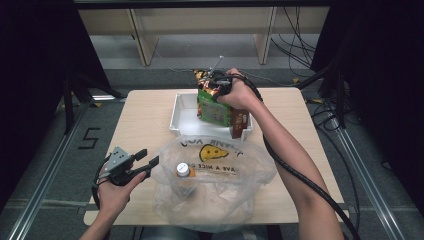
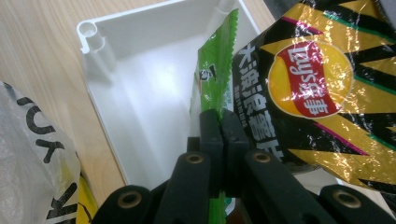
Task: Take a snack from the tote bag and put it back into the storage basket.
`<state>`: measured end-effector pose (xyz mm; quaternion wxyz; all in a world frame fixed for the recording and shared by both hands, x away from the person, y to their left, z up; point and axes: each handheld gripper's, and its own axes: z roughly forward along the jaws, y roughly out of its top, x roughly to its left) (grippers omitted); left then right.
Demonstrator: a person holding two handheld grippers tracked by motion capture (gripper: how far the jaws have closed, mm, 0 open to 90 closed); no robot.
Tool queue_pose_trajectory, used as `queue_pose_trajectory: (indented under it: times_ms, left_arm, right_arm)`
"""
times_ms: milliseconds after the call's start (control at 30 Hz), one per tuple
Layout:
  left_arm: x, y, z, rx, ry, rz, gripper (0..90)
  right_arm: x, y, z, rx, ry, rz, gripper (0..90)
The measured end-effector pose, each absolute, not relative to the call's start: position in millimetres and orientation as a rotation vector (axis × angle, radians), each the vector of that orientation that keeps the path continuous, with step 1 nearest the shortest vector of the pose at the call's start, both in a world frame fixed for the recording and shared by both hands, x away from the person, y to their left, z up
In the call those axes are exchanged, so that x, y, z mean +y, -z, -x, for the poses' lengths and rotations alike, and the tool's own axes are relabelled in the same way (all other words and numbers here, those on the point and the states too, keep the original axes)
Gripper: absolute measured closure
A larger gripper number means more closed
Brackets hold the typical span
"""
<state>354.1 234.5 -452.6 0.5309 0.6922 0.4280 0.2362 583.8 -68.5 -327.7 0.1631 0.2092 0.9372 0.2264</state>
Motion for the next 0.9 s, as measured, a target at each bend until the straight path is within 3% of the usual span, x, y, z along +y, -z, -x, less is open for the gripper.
queue_pose_trajectory:
  times_ms: [433,900]
  left_arm:
    - [235,452,-354,1.027,-0.569,-1.655,43.7]
    - [234,452,-353,1.025,-0.569,-1.656,43.7]
  right_arm:
    - [-67,335,-586,2.689,-0.614,-0.607,89.5]
    - [-68,336,-587,2.579,-0.523,-0.561,79.1]
